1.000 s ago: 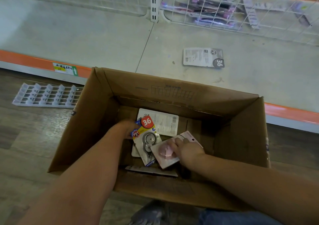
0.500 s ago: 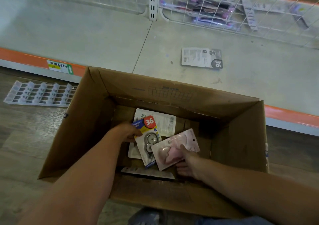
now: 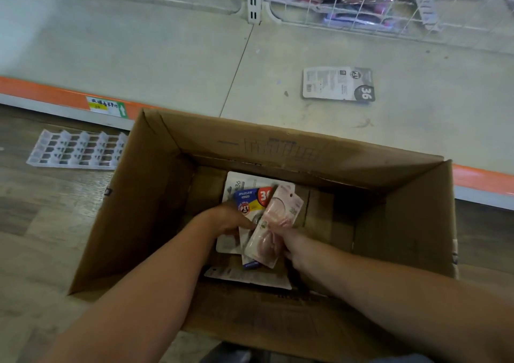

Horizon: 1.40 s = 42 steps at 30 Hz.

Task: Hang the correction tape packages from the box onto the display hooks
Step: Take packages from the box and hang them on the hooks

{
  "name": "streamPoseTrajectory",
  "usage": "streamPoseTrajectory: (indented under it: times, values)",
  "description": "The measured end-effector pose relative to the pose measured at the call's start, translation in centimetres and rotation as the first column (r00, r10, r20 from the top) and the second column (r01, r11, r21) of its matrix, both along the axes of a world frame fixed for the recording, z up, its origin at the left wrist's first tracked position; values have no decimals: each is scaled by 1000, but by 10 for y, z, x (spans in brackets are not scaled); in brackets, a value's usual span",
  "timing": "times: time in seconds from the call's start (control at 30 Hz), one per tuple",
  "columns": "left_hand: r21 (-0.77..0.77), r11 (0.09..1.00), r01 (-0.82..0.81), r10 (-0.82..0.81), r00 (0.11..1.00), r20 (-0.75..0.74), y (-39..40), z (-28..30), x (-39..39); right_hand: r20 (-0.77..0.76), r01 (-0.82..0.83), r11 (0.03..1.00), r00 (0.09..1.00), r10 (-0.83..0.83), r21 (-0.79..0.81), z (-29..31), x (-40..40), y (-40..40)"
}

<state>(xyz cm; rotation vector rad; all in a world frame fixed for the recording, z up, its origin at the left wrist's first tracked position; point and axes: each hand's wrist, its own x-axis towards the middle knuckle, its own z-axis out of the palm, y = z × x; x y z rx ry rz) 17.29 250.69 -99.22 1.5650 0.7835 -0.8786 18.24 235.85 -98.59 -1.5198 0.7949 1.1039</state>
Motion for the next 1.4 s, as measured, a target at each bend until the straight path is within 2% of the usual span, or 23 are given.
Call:
streamPoseTrajectory:
  times: [0.13, 0.23, 0.37, 0.47, 0.67, 0.83, 1.0, 1.17, 1.33, 1.4]
  values:
    - [-100, 989, -108, 107, 994, -14, 1, 2, -3, -66, 41, 994, 997, -34, 105, -3, 4, -10]
    - [-156, 959, -236, 235, 972, -23, 3, -5, -4, -48, 102, 987, 994, -97, 124, -3, 12, -17]
    - [-162, 911, -380, 394, 917, 64, 5, -9, -6, -25, 98, 981, 995, -95, 166, -2, 19, -32]
    - [-133, 914, -383, 396, 915, 83, 5, 4, -9, -87, 111, 981, 991, -98, 158, 8, 25, -41]
    - [-193, 932, -306, 297, 952, -75, 7, 64, -21, -158, 98, 982, 985, -72, 163, 63, 21, -56]
    - [-196, 906, -375, 365, 927, -86, 8, 142, -45, -159, 50, 961, 987, -6, 272, 157, 9, -74]
    - [-318, 850, -419, 401, 908, -124, -11, 266, -68, -118, 30, 928, 993, 16, 373, 279, -7, -90]
    - [-366, 858, -361, 378, 925, -27, -22, 404, -80, -33, -19, 869, 999, 40, 494, 421, -16, -106]
    - [-425, 844, -328, 408, 906, 110, -35, 535, -80, 41, 31, 864, 997, -59, 503, 552, -13, -121]
    - [-444, 828, -344, 448, 881, 152, -40, 581, -80, 103, -3, 865, 993, -57, 502, 602, -12, -128]
